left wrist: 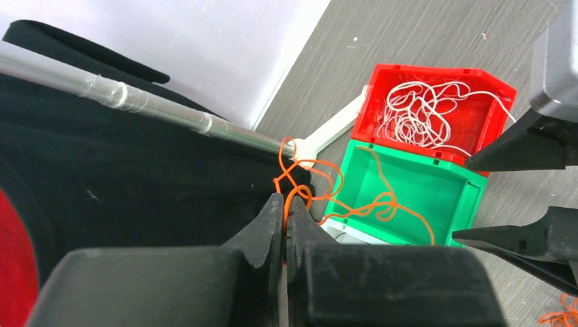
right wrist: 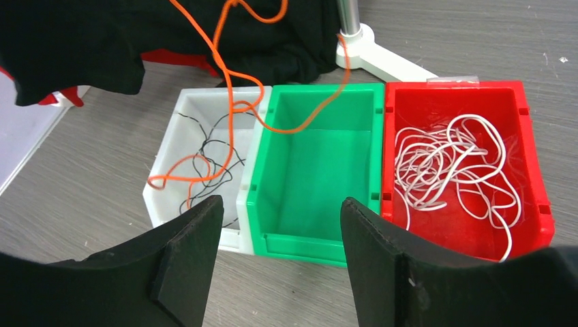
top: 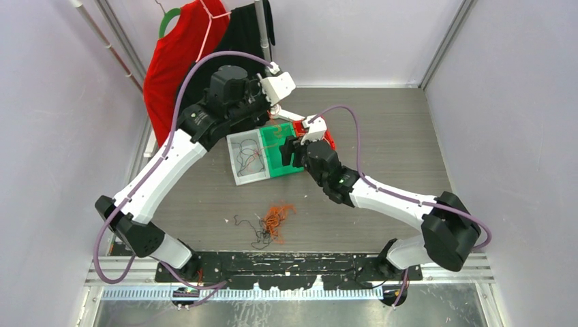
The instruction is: Untangle the cables
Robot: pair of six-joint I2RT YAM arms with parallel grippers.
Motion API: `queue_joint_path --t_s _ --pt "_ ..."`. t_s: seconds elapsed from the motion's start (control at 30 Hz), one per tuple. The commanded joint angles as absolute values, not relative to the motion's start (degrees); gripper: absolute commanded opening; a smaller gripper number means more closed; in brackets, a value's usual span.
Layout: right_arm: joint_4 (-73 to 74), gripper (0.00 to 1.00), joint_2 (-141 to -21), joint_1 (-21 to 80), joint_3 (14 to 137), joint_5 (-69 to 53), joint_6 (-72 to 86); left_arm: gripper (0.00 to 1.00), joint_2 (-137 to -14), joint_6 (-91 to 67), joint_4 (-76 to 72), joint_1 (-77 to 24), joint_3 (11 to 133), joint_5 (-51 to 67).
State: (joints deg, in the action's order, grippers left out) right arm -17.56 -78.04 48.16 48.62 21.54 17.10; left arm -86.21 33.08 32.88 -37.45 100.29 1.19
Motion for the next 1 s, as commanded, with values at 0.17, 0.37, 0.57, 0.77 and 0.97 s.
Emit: queue_joint_path --t_s 0.17,0.37,0.57,0.77,0.97 --pt "-20.62 0.67 -79.6 45.88 51.76 18.73 19.52 0.0 -87.81 33.09 27.53 -37.61 106.3 -0.87" --pt "-19.96 0.66 -81.04 44.17 53.34 14.94 19.67 0.0 -88.66 33.59 27.35 -37.61 107.75 -1.05" --pt "-19.03 0.66 -82.29 42.04 55.03 13.11 19.68 0.0 -90.82 33.66 27.26 -37.63 110.21 -0.86" --pt "-19.22 0.66 -82.79 40.88 56.88 11.15 19.44 0.0 -92.96 34.58 27.54 -37.7 115.33 -0.78" --pt "-19.25 0.66 -82.79 40.06 57.08 10.47 19.35 0.0 -94.25 34.76 28.75 -37.68 118.31 -0.73"
